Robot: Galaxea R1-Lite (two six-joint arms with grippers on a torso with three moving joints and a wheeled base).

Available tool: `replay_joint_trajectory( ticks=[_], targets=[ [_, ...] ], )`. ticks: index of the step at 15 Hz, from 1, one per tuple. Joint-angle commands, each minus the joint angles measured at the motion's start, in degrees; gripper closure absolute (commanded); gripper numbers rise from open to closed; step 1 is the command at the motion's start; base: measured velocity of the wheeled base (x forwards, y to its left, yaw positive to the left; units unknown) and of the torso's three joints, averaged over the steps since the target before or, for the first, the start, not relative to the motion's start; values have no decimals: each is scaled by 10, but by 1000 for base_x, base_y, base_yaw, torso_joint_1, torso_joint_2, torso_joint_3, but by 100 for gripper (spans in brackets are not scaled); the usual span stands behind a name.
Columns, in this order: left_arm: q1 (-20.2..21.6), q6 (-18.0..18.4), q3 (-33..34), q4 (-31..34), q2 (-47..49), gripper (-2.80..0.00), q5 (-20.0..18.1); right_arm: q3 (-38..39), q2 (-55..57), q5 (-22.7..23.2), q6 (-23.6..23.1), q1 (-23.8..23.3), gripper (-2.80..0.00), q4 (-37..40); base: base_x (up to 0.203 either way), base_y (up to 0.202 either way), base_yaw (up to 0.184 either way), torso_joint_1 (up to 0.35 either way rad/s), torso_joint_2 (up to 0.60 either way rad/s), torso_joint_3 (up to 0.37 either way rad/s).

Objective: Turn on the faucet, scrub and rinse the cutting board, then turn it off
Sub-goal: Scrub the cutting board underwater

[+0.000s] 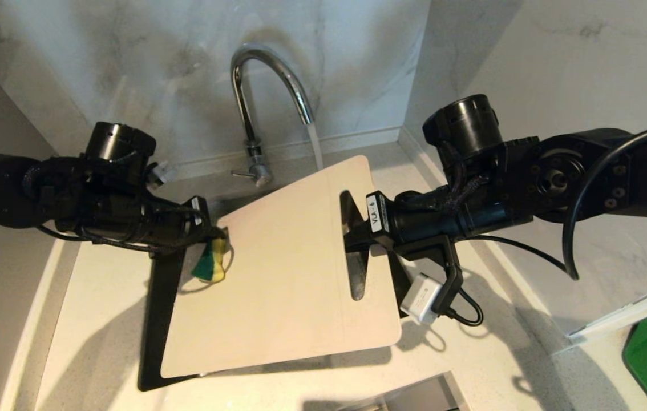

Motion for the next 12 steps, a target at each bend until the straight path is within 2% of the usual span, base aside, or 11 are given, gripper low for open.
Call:
replay_joint_trajectory(
  ticks=[1, 5, 7, 10, 12],
  targets=[
    [31, 0, 58, -41, -2, 0, -12, 1, -2, 3, -6, 0, 0, 1, 0, 0, 0, 0, 0, 0],
    [79, 5, 148, -140, 5, 0, -32, 3, -7, 3, -5, 0, 0, 1, 0, 0, 0, 0, 0, 0],
    [90, 6, 159, -153, -7, 0, -41, 10, -9, 3, -5, 0, 0, 1, 0, 0, 0, 0, 0, 0],
    [90, 5, 126, -147, -24, 0, -43, 13, -10, 3, -5, -1, 0, 1, 0, 0, 0, 0, 0, 0],
    [72, 1, 76, -105, -34, 0, -44, 16, -10, 3, -5, -1, 0, 1, 0, 0, 0, 0, 0, 0]
  ],
)
